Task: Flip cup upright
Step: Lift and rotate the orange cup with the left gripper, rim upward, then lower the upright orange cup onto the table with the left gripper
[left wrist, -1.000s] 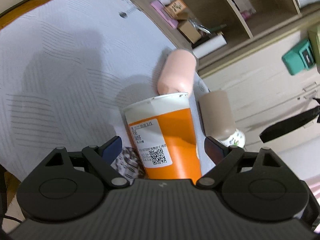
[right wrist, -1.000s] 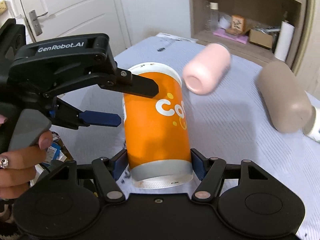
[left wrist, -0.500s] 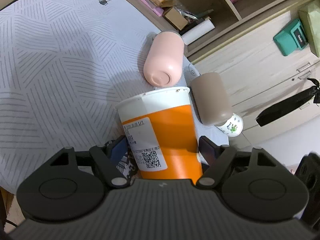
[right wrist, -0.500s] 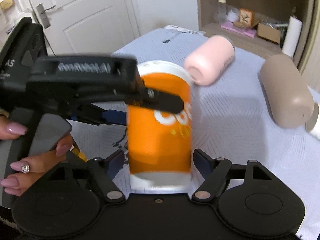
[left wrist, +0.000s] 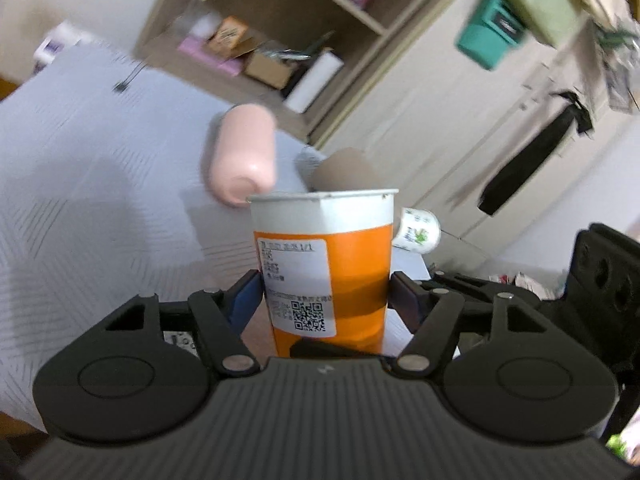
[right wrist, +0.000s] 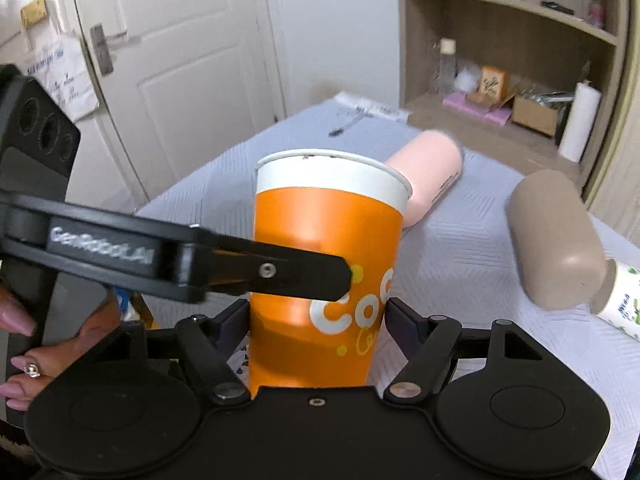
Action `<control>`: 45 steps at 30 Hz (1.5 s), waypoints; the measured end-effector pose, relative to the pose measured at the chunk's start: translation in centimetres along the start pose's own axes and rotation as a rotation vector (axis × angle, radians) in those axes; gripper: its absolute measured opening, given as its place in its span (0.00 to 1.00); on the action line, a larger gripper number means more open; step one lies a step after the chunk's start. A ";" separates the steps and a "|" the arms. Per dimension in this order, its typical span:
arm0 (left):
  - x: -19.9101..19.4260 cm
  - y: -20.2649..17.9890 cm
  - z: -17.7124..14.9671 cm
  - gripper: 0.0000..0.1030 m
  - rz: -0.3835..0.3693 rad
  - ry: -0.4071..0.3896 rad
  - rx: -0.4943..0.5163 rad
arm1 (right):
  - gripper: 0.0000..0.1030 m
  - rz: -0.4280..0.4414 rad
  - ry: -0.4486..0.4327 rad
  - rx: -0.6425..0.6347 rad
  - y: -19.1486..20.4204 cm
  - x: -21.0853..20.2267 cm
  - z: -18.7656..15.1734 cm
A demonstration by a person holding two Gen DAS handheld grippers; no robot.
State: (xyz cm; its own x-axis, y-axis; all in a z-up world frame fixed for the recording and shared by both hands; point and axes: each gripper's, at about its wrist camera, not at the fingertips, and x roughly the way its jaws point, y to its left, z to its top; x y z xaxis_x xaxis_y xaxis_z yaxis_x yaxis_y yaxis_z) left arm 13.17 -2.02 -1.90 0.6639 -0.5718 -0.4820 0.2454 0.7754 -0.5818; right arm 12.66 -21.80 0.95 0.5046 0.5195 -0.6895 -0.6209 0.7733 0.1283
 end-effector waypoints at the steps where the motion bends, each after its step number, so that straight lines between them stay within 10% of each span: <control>1: -0.2 -0.5 -0.2 0.67 0.004 -0.006 0.025 | 0.76 -0.003 -0.017 0.012 -0.1 -0.4 -0.3; 25: -2.7 -3.9 -1.1 0.67 -0.052 -0.179 0.321 | 0.76 -0.212 -0.403 -0.151 3.1 -3.2 -4.3; 36: 0.3 -4.6 -0.1 0.67 0.039 -0.154 0.440 | 0.76 -0.368 -0.434 -0.225 3.0 0.6 -3.9; 45: 1.0 -4.3 0.0 0.67 0.034 -0.183 0.420 | 0.76 -0.329 -0.473 -0.089 1.4 1.7 -3.8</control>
State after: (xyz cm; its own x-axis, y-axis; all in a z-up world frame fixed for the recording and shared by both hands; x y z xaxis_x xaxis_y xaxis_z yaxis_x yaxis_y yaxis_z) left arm 12.74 -5.96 0.12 0.7810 -0.5170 -0.3504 0.4618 0.8557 -0.2335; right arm 10.42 -21.18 -2.76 0.8799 0.3785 -0.2871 -0.4235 0.8988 -0.1130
